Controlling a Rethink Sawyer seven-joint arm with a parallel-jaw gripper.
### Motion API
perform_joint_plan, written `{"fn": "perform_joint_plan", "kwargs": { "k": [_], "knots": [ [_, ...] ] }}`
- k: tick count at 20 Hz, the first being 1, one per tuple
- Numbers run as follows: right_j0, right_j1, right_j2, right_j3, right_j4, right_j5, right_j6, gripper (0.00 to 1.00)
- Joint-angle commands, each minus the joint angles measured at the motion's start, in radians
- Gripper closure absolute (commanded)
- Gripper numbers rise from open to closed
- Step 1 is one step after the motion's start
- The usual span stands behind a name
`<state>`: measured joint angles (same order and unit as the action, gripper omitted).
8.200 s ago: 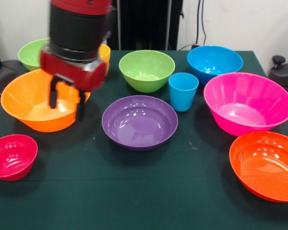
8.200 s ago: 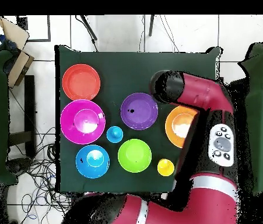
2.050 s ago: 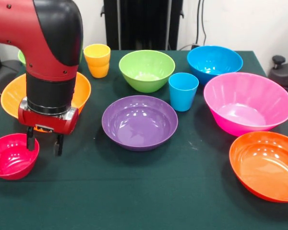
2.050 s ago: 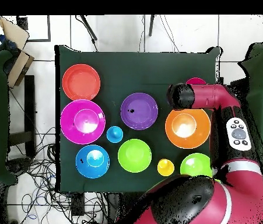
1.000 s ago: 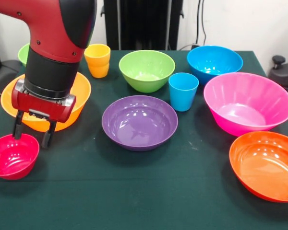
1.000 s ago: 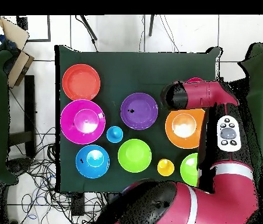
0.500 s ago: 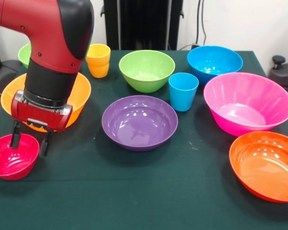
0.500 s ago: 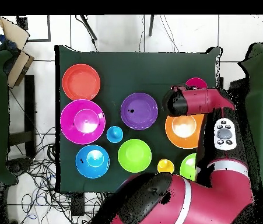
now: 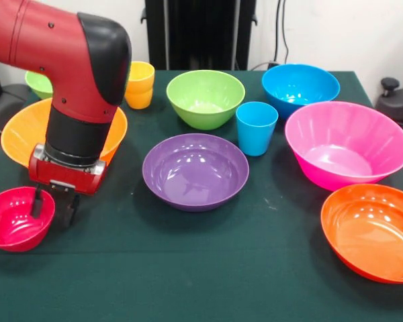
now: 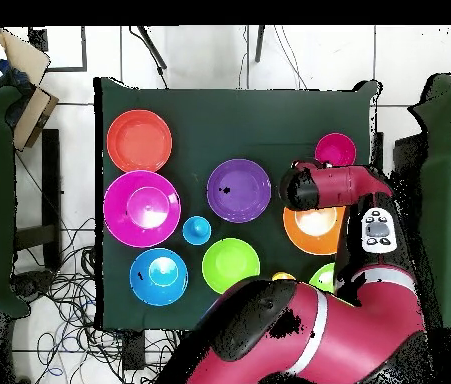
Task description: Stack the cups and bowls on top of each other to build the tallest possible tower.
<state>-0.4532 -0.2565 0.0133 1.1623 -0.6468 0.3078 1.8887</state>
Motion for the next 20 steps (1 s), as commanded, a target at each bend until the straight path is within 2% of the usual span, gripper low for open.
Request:
{"fn": "perform_joint_plan", "kwargs": {
  "k": [1,6,9,15,20],
  "knots": [
    [-0.003,0.034,0.08,0.038,0.006,-0.006,0.014,1.0],
    [0.027,-0.001,0.055,0.062,0.039,0.01,0.069,1.0],
    [0.044,-0.051,0.063,0.093,0.084,0.078,0.063,1.0],
    [0.099,-0.111,0.074,0.128,0.223,0.21,0.122,1.0],
    [0.142,-0.109,0.071,0.125,0.349,0.276,0.18,1.0]
  ]
}}
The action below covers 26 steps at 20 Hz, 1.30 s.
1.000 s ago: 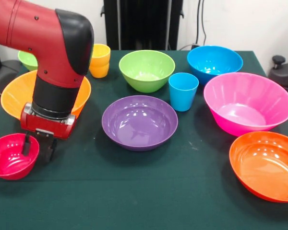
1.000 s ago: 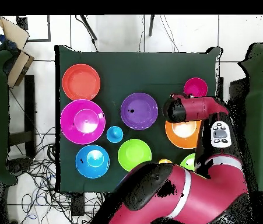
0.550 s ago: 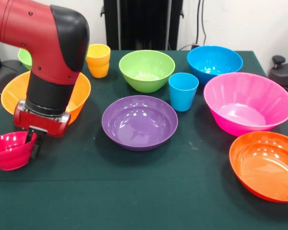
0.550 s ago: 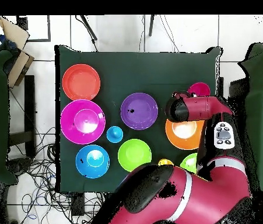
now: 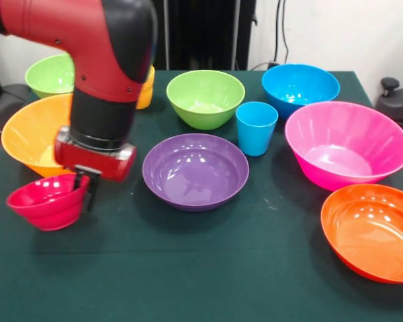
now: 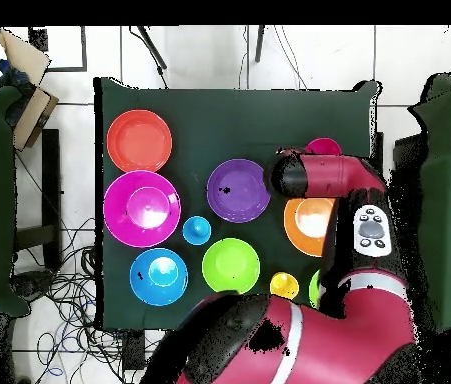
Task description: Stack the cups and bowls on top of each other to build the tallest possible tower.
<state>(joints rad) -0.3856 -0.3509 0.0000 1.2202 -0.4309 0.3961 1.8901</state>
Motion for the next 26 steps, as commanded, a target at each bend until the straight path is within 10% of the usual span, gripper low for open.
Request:
{"fn": "perform_joint_plan", "kwargs": {
  "k": [1,7,26],
  "knots": [
    [0.074,-0.012,0.09,0.066,0.157,0.206,0.179,1.0],
    [0.104,0.041,0.064,0.046,0.311,0.35,0.232,1.0],
    [0.261,0.191,-0.112,0.014,0.386,0.224,0.408,1.0]
  ]
}}
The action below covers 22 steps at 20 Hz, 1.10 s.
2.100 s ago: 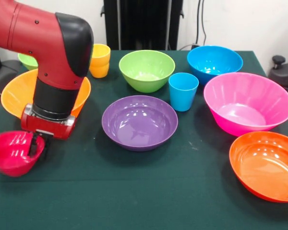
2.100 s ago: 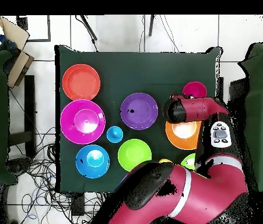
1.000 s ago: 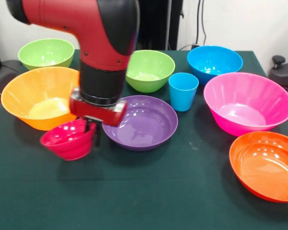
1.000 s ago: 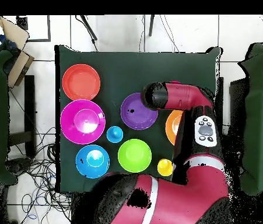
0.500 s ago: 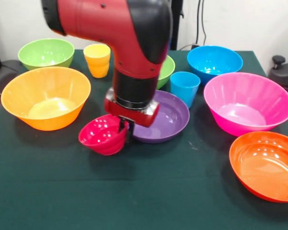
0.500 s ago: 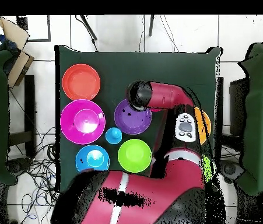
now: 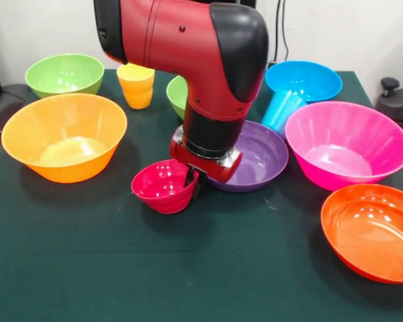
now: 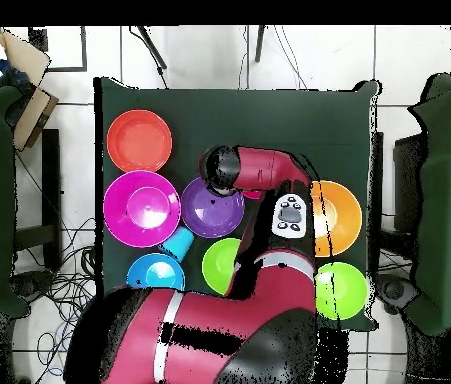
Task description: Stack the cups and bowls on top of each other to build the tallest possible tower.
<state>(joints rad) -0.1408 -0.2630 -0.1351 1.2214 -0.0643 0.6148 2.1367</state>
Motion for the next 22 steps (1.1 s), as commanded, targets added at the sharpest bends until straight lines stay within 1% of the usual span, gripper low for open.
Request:
{"fn": "perform_joint_plan", "kwargs": {
  "k": [1,5,11,15,16,19,22],
  "knots": [
    [0.022,0.107,0.009,0.006,0.015,-0.004,0.169,1.0],
    [0.039,0.096,-0.041,-0.013,0.001,0.002,0.173,1.0],
    [0.034,0.09,-0.051,-0.03,0.01,0.025,0.139,1.0],
    [0.03,0.087,-0.044,-0.028,0.006,0.005,0.113,1.0],
    [0.027,0.085,-0.041,-0.026,0.006,-0.001,0.107,0.0],
    [0.011,0.033,-0.029,0.03,0.023,0.004,0.099,0.0],
    [-0.007,-0.058,-0.019,0.1,0.031,0.04,0.066,0.0]
  ]
}}
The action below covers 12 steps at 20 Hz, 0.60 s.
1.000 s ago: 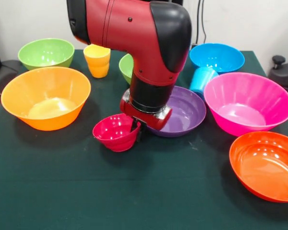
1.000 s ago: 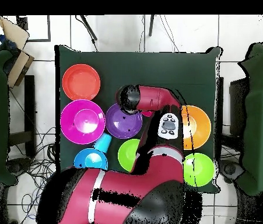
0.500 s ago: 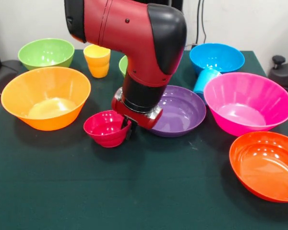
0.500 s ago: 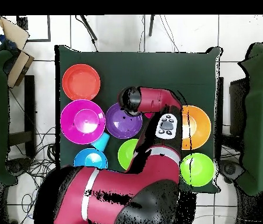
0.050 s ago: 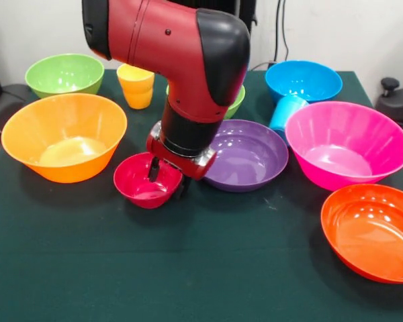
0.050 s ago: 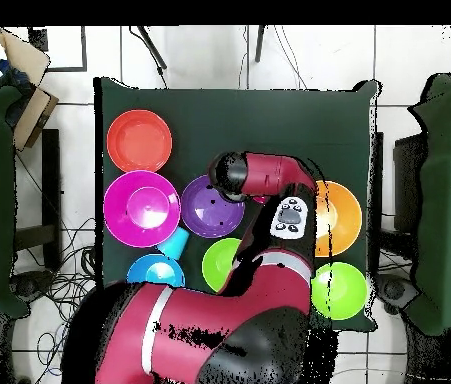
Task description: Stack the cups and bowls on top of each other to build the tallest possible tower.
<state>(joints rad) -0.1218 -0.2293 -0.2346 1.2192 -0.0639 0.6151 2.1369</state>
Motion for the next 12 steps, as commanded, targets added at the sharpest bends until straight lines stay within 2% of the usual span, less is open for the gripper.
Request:
{"fn": "perform_joint_plan", "kwargs": {
  "k": [1,4,12],
  "knots": [
    [-0.034,-0.124,0.086,0.129,0.036,0.046,0.057,0.0],
    [-0.048,-0.203,0.102,0.188,0.043,0.055,0.029,0.0],
    [-0.102,-0.311,0.186,0.323,0.061,0.023,-0.018,0.0]
  ]
}}
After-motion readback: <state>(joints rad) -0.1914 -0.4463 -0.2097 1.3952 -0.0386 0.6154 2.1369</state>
